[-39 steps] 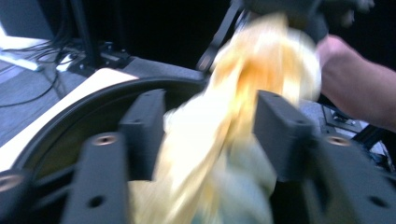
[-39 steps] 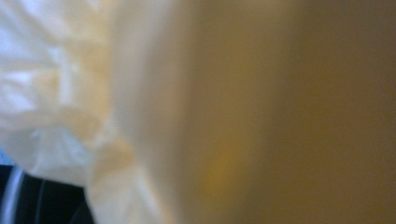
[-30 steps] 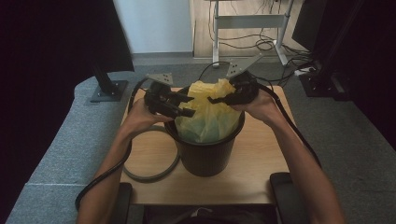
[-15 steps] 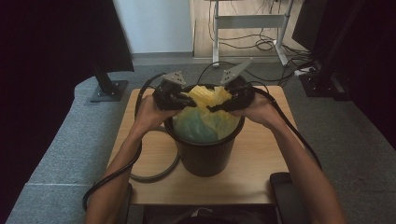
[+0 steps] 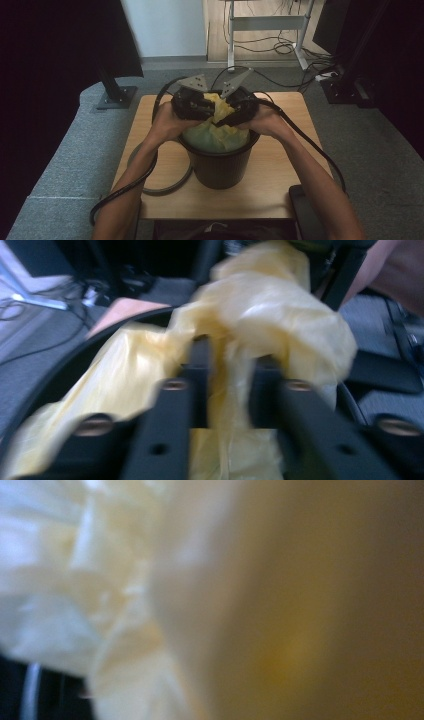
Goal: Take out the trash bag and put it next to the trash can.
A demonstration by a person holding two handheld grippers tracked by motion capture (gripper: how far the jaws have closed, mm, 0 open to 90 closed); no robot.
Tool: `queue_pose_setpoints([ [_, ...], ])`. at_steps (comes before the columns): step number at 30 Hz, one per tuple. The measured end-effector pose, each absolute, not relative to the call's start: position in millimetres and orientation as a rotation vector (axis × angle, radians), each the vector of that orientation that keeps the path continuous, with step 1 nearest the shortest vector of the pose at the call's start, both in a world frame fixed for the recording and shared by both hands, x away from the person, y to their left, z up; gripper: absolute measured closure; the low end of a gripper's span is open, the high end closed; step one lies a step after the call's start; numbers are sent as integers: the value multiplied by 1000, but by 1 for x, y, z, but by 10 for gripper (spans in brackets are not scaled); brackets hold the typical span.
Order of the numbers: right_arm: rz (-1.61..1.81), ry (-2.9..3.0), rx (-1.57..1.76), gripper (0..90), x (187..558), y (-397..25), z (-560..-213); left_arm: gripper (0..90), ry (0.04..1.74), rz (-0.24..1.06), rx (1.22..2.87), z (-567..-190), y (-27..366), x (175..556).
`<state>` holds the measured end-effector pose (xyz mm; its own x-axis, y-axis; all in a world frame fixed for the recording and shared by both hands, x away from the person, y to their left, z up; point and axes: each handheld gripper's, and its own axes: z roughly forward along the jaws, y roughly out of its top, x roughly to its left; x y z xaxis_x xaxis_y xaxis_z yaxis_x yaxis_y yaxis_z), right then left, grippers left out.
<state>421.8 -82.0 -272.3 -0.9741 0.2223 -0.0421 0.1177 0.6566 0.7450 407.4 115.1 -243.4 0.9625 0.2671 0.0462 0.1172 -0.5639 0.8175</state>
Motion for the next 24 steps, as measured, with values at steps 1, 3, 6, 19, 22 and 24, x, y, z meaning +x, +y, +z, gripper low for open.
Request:
queue_pose_setpoints([
  [1, 1230, 2738, 286, 772, 422, -84, -273, 628, 292, 199, 2159, -242, 123, 408],
  [3, 1217, 2732, 308, 778, 423, -90, -273, 499, 334, 207, 2135, -240, 138, 408],
  [6, 1230, 2709, 345, 778, 426, -100, -274, 348, 416, 270, 2141, -240, 157, 409],
  [19, 1295, 2675, 306, 677, 428, -102, -262, 780, 436, 104, 2254, -278, 152, 437],
  [22, 1224, 2695, 345, 323, 431, -88, -267, 871, 382, 80, 2223, -272, 138, 436],
  [24, 1185, 2701, 360, 161, 433, -78, -271, 876, 335, 56, 2205, -268, 129, 433],
])
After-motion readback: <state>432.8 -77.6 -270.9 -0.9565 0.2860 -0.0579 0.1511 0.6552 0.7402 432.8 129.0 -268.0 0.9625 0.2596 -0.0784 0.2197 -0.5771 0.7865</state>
